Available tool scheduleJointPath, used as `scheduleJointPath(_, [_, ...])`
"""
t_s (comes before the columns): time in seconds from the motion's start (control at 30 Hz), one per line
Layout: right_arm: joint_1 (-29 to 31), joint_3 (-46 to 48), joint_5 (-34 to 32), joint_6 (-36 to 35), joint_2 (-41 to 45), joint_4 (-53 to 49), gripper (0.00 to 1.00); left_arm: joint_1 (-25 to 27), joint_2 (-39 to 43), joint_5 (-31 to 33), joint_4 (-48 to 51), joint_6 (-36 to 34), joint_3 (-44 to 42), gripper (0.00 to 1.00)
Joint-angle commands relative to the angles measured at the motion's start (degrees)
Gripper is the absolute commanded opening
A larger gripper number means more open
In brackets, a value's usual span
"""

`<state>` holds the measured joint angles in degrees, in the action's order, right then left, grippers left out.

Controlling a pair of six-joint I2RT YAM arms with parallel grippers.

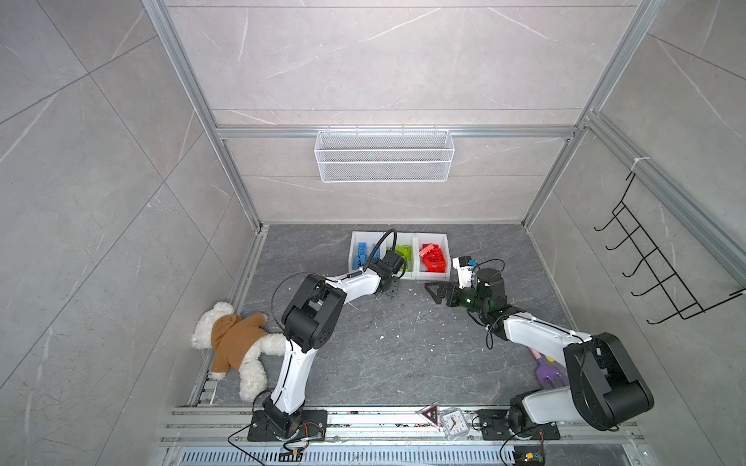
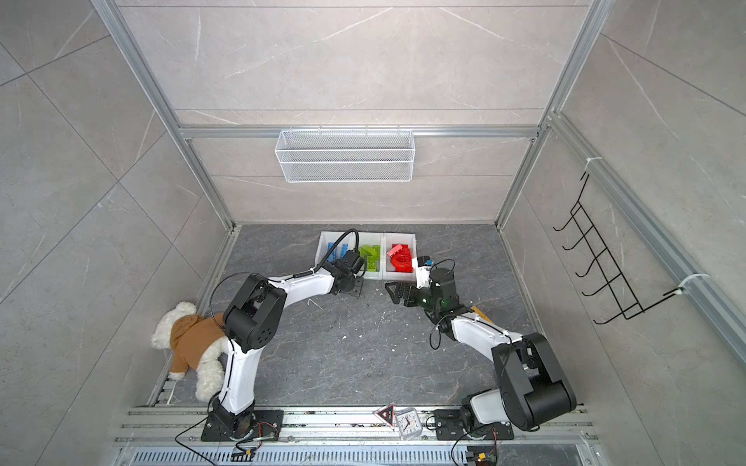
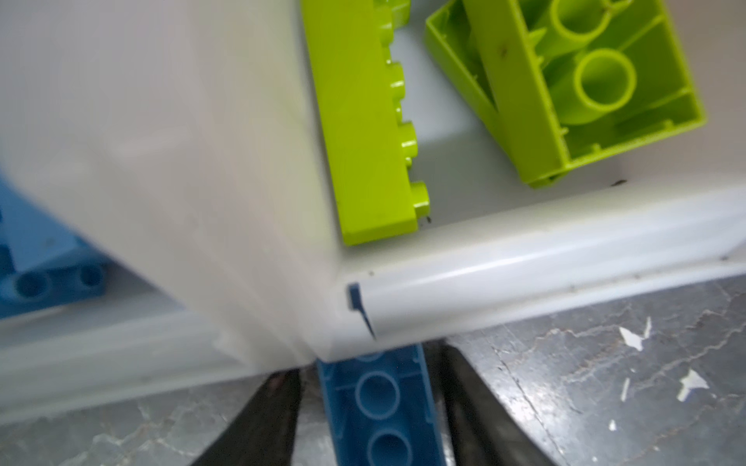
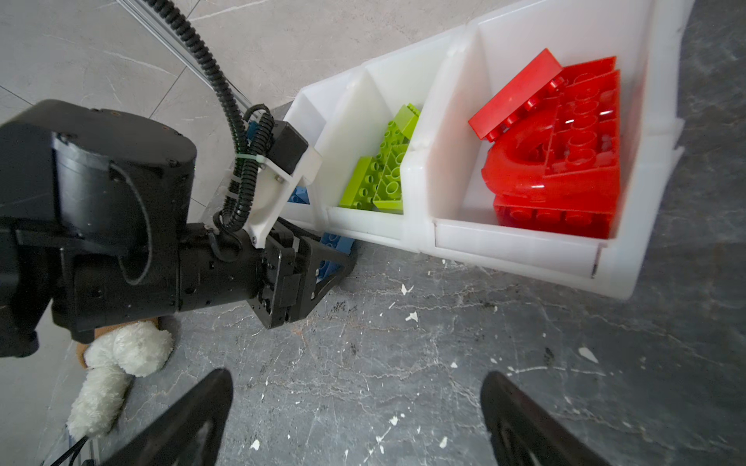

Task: Sort the legos into containers by color
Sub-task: 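Lift the last blue brick and drop it into the blue compartment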

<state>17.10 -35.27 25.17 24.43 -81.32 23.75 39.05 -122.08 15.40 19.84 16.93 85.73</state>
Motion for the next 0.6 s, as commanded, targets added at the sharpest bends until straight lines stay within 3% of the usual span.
scheduleJointPath(0.0, [0.0,-1.6,0.9,-0.7,0.3,-0.7,0.97,0.5,0.5,2.0,1.7,-0.6,1.3,0.48])
scheduleJointPath(0.2, [0.0,-1.6,0.9,-0.7,0.4,-0.8,0.97,0.5,2.4,2.4,4.4,-0.5,1.2,0.41])
scheduleJointPath(0.43, [0.0,-1.7,1.1,-0.6,0.3,-0.7,0.97,0.6,7.2,0.3,11.0,-1.0,-0.3,0.26])
scheduleJointPath(0.57, [-0.1,-1.7,1.2,-0.5,0.3,-0.6,0.97,0.5,9.8,-1.5,15.0,-1.2,-1.1,0.24])
